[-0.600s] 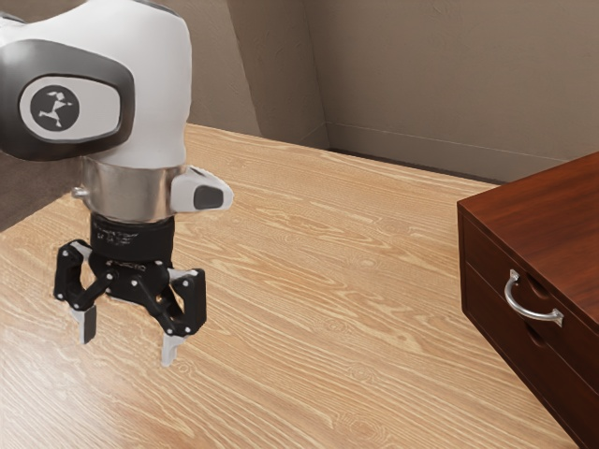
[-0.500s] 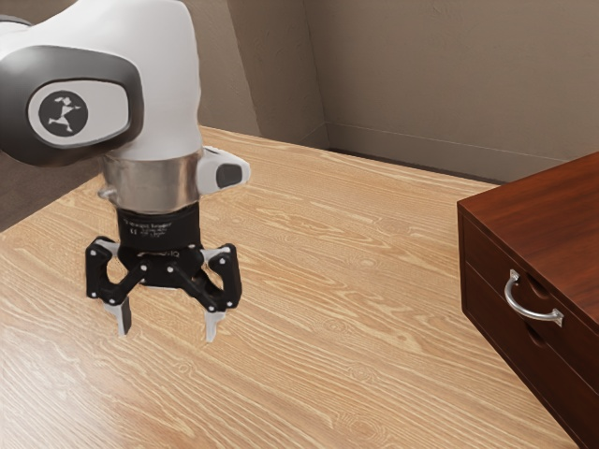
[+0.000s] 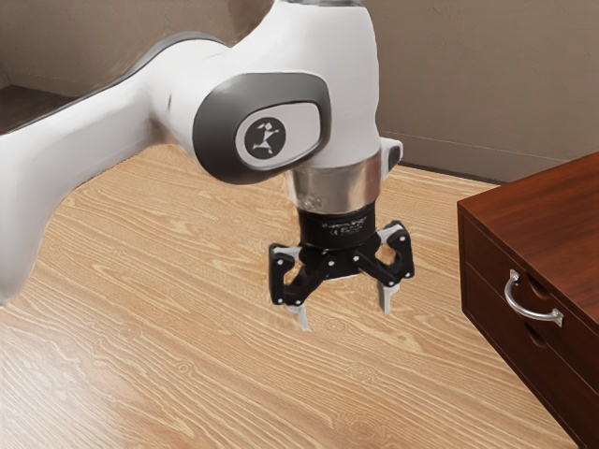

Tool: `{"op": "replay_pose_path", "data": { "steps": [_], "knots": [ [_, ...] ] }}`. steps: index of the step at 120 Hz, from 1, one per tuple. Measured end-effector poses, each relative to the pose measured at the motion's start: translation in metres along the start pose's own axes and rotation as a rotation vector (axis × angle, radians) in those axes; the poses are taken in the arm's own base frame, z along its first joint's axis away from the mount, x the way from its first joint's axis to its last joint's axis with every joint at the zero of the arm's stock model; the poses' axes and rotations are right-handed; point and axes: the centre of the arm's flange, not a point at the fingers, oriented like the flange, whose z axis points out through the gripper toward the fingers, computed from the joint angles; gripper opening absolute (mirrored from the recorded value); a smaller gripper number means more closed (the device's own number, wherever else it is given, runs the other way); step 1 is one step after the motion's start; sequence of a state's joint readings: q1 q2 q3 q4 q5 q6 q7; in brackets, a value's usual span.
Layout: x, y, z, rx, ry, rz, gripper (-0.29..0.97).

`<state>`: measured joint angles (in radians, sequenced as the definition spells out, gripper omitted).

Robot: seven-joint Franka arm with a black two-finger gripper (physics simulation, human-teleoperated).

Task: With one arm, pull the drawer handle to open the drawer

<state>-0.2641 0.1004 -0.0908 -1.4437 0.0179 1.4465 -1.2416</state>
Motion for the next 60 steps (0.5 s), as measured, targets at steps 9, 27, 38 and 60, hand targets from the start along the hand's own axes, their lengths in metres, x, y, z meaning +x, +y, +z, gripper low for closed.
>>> {"op": "replay_pose_path", "data": {
  "steps": [9,27,38,60],
  "knots": [
    [-0.009,0.024,0.013,-0.041,0.005,-0.008,0.68],
    [-0.003,0.055,0.016,-0.156,0.013,-0.064,0.68],
    [-0.006,0.067,0.019,-0.209,0.018,-0.085,0.68],
    [-0.002,0.096,0.027,-0.294,0.021,-0.119,0.68]
  ]
}}
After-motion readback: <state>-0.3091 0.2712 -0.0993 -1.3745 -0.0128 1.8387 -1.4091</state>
